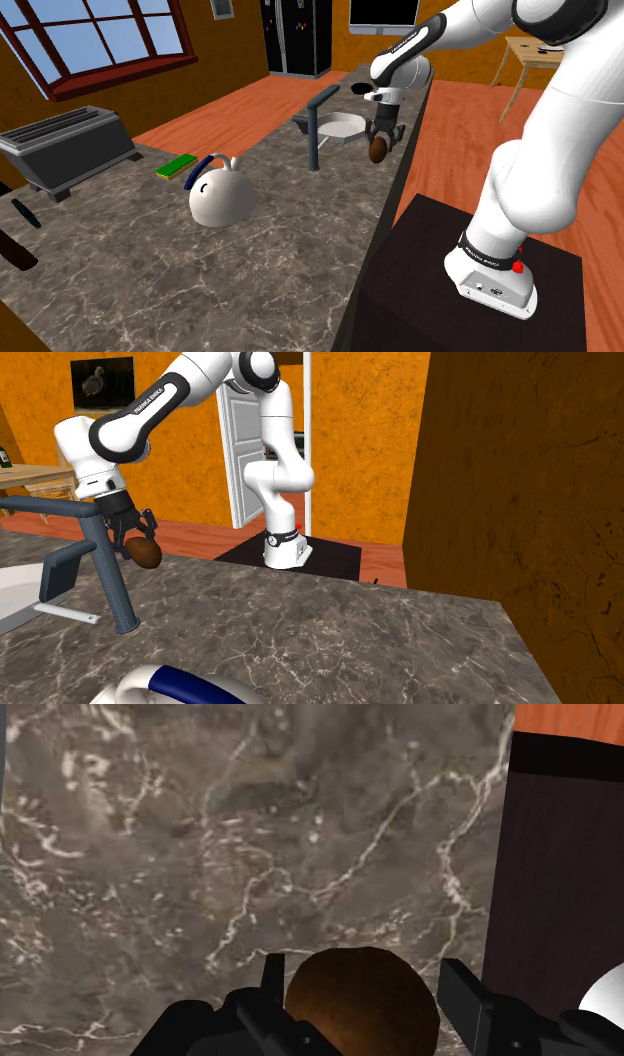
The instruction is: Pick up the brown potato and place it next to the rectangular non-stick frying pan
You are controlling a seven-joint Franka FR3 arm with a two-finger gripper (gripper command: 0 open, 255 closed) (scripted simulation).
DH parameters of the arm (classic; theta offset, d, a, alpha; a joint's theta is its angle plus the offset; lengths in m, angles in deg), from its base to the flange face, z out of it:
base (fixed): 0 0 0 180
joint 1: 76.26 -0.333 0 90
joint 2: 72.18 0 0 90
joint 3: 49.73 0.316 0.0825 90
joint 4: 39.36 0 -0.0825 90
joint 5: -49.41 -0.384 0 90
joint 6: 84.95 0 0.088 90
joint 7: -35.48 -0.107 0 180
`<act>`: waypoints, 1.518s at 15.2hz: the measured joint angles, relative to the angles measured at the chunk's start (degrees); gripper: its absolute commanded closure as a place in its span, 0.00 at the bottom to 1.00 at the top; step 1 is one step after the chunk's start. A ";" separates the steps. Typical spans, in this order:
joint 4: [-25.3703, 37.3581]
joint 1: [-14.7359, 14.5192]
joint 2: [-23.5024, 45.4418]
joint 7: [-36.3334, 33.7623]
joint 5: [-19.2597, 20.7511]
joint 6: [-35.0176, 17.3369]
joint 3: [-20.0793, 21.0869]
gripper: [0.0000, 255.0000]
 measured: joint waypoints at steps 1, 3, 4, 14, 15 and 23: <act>-0.29 -0.02 0.69 0.67 -0.74 -0.99 -0.12 1.00; -0.32 -0.02 1.26 1.14 -1.26 -1.49 -0.20 1.00; -0.38 -0.04 1.44 1.31 -1.46 -1.74 -0.22 1.00; -0.70 -0.04 1.83 1.69 -1.65 -1.75 -0.28 0.00; -0.67 -0.11 1.86 1.58 -1.70 -1.74 -0.21 0.00; 4.21 0.50 -1.59 -1.06 1.90 5.22 -0.40 0.00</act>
